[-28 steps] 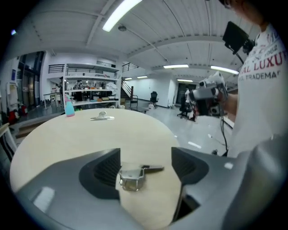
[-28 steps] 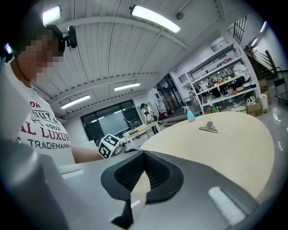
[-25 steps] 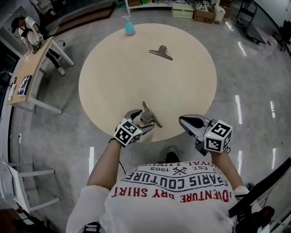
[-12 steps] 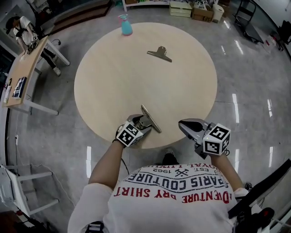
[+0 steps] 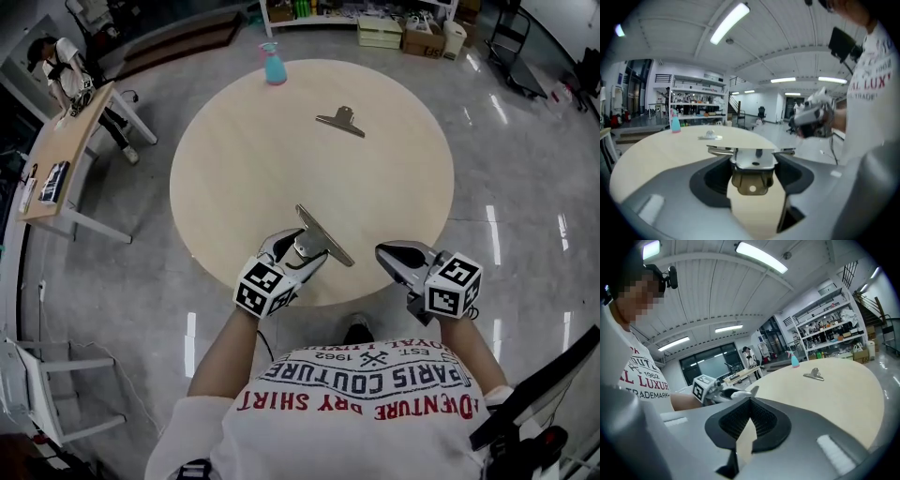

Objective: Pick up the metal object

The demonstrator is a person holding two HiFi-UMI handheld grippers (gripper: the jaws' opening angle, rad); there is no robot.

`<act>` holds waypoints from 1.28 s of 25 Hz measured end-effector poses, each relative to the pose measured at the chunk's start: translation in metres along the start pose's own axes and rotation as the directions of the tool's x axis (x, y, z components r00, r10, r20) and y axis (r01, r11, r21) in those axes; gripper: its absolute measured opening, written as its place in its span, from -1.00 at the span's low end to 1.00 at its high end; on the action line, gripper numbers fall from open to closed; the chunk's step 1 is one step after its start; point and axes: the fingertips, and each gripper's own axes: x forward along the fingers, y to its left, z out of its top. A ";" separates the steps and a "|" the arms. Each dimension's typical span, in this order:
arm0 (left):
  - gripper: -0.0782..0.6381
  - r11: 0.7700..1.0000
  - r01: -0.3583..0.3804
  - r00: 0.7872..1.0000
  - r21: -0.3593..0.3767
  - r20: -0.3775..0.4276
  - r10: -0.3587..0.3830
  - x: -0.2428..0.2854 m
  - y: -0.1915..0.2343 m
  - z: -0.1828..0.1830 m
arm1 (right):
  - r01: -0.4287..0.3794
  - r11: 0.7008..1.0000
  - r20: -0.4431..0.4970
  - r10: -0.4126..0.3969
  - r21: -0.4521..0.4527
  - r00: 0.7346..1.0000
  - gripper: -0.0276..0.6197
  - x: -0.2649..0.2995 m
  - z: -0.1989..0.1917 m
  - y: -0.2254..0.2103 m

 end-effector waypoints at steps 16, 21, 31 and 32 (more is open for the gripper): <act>0.01 0.999 0.031 0.987 -0.029 0.157 -0.026 -0.138 -0.075 0.037 | 0.009 0.999 0.152 -0.003 -0.042 0.988 -0.91 -0.015 -0.012 0.097; 0.01 1.000 0.009 0.988 -0.024 0.154 -0.005 -0.180 -0.125 0.022 | -0.022 0.999 0.157 0.029 -0.045 0.987 -0.91 -0.042 -0.032 0.152; 0.01 0.998 0.002 0.988 -0.062 0.153 0.007 -0.249 -0.315 -0.074 | -0.040 0.999 0.172 0.044 -0.029 0.984 -0.91 -0.160 -0.169 0.288; 0.01 0.998 0.006 0.989 -0.070 0.145 0.004 -0.256 -0.340 -0.085 | -0.042 0.999 0.167 0.044 -0.020 0.985 -0.91 -0.177 -0.188 0.303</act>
